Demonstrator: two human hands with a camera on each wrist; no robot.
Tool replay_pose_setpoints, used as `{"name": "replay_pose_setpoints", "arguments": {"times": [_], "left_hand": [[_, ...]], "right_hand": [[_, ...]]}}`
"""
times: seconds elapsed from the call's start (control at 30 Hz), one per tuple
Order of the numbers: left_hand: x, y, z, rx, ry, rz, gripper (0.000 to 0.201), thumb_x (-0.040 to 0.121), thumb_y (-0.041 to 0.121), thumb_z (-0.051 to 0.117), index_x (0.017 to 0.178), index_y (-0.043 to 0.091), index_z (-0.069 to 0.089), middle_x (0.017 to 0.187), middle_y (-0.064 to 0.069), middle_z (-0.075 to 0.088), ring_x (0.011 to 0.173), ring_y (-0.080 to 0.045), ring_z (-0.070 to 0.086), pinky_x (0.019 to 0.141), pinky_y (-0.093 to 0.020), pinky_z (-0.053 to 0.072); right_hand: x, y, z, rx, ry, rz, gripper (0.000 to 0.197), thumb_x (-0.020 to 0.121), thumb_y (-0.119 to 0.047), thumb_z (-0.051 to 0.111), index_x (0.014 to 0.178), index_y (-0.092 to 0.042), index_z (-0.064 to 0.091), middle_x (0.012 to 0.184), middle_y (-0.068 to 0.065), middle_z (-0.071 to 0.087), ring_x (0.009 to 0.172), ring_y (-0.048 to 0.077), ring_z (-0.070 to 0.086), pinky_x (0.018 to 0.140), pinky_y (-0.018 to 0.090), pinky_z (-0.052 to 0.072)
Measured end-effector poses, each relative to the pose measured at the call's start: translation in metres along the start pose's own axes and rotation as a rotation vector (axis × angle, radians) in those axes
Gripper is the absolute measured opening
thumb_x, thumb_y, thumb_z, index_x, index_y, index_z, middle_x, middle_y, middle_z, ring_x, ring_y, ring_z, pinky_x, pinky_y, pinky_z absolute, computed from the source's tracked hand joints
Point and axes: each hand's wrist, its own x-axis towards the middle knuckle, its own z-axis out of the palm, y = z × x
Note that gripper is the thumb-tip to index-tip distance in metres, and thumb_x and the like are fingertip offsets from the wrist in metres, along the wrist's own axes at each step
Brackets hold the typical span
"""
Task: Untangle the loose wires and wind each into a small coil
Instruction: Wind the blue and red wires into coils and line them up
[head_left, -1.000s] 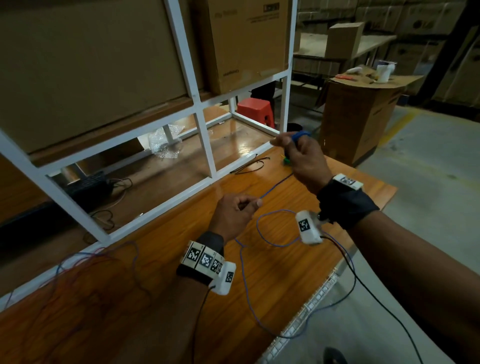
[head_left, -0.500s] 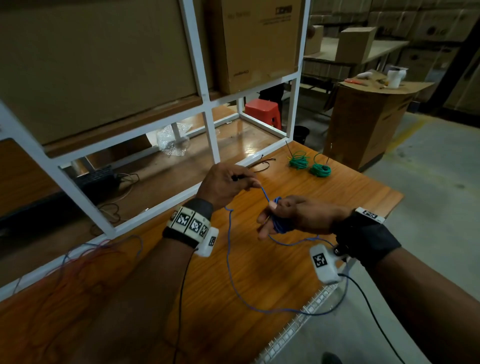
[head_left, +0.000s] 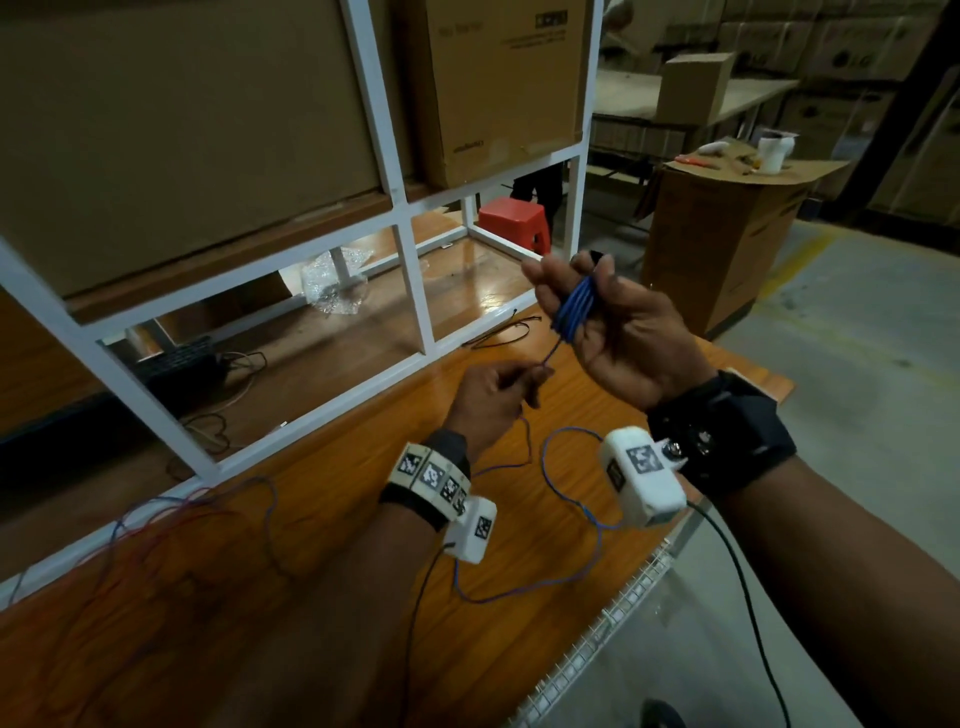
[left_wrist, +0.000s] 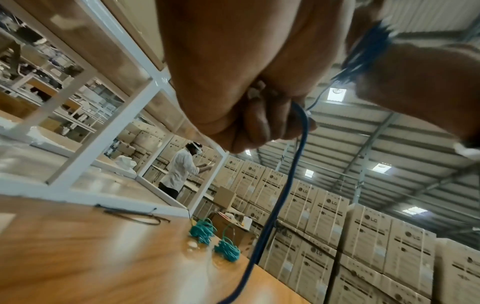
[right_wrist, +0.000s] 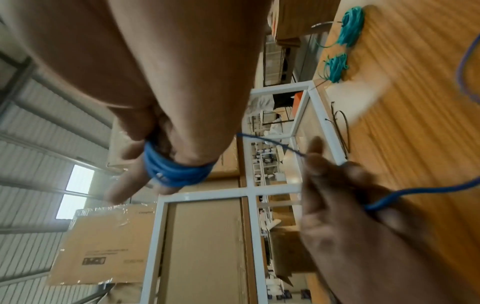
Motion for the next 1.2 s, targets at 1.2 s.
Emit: {"name": "replay_pose_setpoints", "arguments": {"times": [1.2], "left_hand": [[0.044,0.032,-0.053,0.255,0.049,0.259,0.01,0.08,0.03,0.083,0.088,0.023,0.082,0.089,0.003,0.078,0.09,-0.018,0.074,0.084,-0.052,0.058]], "right_hand": [[-0.03,0.033,-0.013,-0.462,-0.236,0.737,0.03,0.103,-0.022,0.044,0.103,0.004,0.058,0.087,0.019,0.074,0.109,0.032,0.07,0.089,0.033,0.056]]}}
